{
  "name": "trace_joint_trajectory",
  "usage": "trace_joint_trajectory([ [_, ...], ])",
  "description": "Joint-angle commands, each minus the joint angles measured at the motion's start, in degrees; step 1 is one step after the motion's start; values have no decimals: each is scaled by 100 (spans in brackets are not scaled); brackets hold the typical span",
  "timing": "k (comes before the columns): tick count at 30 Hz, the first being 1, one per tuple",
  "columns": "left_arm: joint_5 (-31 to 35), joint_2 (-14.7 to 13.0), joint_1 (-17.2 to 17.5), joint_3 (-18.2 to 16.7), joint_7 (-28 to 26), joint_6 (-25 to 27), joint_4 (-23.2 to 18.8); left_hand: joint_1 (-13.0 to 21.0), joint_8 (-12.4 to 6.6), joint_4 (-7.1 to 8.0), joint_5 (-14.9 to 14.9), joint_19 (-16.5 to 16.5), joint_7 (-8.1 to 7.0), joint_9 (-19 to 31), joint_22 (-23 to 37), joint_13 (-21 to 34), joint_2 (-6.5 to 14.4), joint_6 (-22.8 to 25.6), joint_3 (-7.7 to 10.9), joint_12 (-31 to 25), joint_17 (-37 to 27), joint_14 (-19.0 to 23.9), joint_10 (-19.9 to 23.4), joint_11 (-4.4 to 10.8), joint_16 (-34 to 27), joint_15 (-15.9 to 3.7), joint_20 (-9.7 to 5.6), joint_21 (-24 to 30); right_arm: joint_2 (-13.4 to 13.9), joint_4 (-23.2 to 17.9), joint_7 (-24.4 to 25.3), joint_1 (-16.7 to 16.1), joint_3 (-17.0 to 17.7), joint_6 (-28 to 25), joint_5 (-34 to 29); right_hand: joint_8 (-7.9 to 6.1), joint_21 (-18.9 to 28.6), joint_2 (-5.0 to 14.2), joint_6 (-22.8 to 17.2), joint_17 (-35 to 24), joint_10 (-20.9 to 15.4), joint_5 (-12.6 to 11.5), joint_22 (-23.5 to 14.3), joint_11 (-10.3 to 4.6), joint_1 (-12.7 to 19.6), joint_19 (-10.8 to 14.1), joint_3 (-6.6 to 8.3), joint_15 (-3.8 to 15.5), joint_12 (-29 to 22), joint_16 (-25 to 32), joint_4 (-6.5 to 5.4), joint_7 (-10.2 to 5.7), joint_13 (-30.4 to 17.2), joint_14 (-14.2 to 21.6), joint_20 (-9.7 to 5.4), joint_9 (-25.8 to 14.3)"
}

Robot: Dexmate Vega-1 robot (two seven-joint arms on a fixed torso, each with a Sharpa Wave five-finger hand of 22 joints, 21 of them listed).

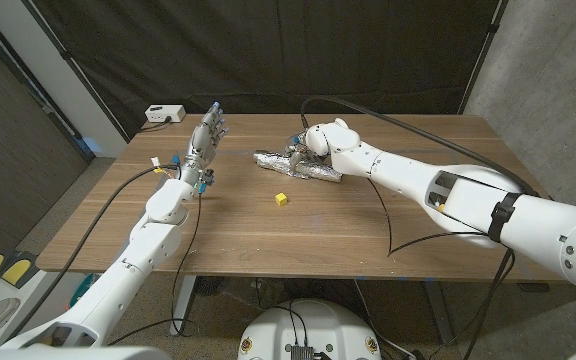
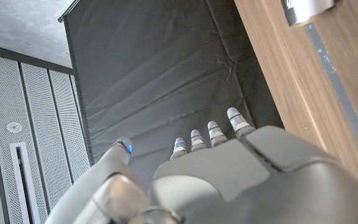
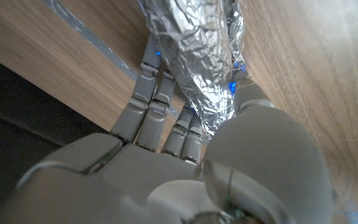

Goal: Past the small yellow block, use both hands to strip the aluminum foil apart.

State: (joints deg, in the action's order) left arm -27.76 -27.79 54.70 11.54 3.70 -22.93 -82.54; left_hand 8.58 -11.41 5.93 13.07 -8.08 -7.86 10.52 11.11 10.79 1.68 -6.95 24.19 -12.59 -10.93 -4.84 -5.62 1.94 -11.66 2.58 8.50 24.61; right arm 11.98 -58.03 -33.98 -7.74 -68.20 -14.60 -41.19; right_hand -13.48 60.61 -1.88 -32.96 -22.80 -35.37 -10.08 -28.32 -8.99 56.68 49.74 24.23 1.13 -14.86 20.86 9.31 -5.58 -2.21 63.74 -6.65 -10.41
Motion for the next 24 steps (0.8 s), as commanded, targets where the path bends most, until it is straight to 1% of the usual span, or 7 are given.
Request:
trace_joint_trajectory([
  [1,-26,20,-7,-44,107,96,-2,37,-23,-8,28,33,-26,13,7,23,-44,40,-15,-17,-4,0,3,2,13,-1,0,32,418,-370,1414,-488,443,240,328,-370,169,879,-2246,-439,-3279,4,-76,492,981,-24,-27,1215,-1451,1044,-6,414,-2265,1217,-563,-470],
  [2,-27,22,-8,-44,108,100,-3,38,-22,-9,28,34,-27,13,7,23,-44,39,-15,-16,-4,1,3,1,13,-1,-4,32,449,-403,1515,-539,526,283,418,-379,183,890,-2258,-464,-3285,0,-54,488,998,-24,-30,1214,-1467,1057,-9,452,-2296,1219,-562,-488],
  [4,-31,25,-10,-43,112,111,-6,39,-20,-9,29,35,-33,13,7,23,-44,38,-15,-17,-4,4,6,1,12,-2,-5,31,491,-459,1660,-617,664,329,572,-400,206,907,-2295,-498,-3296,-7,-24,478,1030,-14,-30,1214,-1489,1081,-8,478,-2338,1233,-565,-514],
  [10,-54,32,-60,-12,170,151,34,43,-18,-12,30,36,-31,13,6,23,-42,41,-18,-14,-4,8,10,8,13,-2,2,26,585,-565,2209,-911,1251,641,1270,-438,282,908,-2346,-596,-3362,-20,62,478,1112,29,-45,1212,-1567,1138,3,527,-2460,1258,-565,-587],
  [19,-69,49,-124,44,214,181,79,49,-14,-15,32,36,-32,14,5,23,-40,44,-21,-9,-5,16,13,-10,13,-5,1,19,622,-571,2715,-1161,1874,1199,2088,-440,330,912,-2323,-662,-3340,-25,129,482,1154,32,-55,1208,-1597,1167,-4,547,-2552,1259,-564,-643],
  [24,-77,44,-149,70,227,211,85,53,-9,-17,33,39,-32,14,4,23,-38,41,-23,-9,-5,20,23,-6,15,-6,1,15,538,-446,2928,-1323,2224,1603,2606,-443,364,916,-2319,-700,-3333,-25,163,468,1177,46,-60,1211,-1613,1185,-8,549,-2599,1261,-565,-673],
])
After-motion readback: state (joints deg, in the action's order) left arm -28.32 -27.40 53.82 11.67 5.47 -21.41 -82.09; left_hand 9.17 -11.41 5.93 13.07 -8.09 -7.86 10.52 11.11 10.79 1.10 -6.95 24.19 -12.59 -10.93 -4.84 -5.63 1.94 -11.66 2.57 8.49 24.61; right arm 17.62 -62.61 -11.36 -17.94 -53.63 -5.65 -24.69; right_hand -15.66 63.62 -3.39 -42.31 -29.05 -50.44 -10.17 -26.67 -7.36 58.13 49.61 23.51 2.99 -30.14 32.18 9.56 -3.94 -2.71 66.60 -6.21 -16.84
